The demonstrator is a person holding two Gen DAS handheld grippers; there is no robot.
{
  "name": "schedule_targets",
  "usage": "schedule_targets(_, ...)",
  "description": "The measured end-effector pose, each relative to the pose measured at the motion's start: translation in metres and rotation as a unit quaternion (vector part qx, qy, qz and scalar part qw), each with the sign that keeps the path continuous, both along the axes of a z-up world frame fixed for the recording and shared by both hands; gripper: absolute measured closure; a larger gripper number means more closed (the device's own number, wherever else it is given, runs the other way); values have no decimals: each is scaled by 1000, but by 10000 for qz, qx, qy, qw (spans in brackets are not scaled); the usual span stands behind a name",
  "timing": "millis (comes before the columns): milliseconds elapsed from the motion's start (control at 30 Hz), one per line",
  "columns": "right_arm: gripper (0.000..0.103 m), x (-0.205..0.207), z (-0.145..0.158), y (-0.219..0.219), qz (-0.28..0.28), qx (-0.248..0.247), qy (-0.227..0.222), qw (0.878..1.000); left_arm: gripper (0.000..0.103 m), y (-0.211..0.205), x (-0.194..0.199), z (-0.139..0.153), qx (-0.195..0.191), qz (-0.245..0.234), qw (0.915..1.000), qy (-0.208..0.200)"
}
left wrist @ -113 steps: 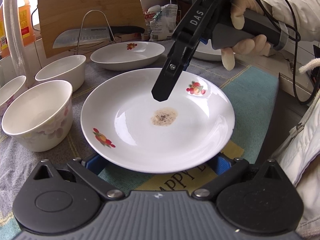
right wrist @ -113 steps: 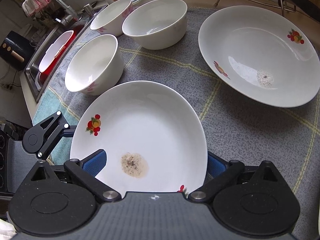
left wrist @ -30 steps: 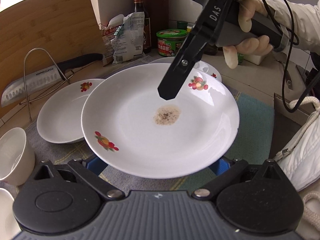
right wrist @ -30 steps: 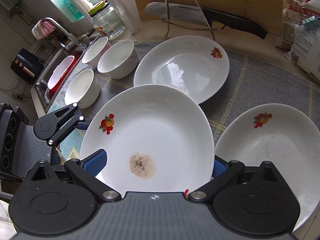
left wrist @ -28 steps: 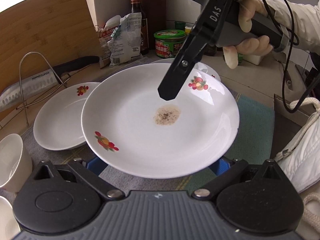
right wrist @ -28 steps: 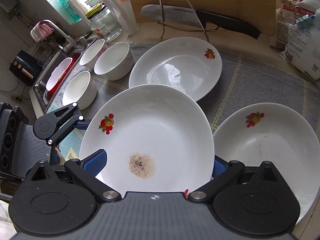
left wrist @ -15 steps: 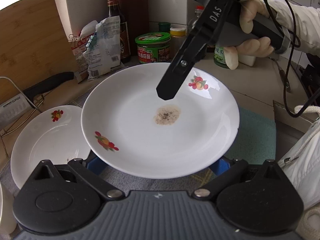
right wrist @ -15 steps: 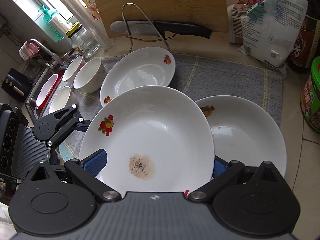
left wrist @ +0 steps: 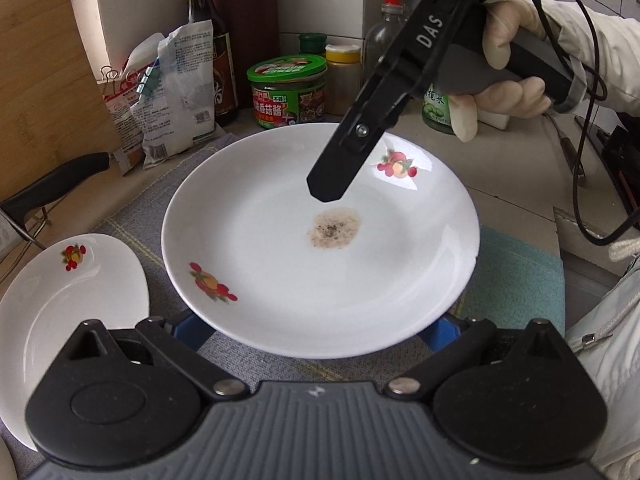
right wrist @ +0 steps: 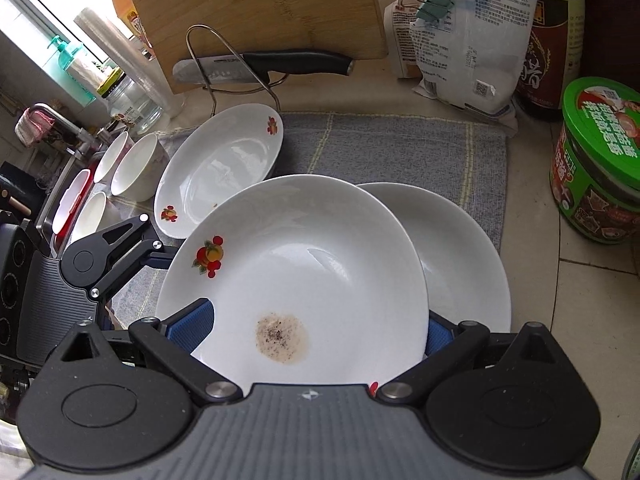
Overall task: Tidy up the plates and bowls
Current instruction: 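Carry the stained white plate with the right tool over the plate stack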
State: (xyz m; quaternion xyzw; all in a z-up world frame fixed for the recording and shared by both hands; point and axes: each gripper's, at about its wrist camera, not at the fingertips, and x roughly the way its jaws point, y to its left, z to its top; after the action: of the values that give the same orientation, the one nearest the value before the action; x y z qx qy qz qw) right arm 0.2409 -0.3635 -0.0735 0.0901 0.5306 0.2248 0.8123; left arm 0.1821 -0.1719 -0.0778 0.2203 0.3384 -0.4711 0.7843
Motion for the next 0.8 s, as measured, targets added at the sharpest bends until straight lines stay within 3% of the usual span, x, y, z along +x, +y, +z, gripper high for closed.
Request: schedule_targets(800, 0, -2, -17, -18, -272, -75, 190, 9994, 1, -23, 19, -5, 548, -272, 9981, 28)
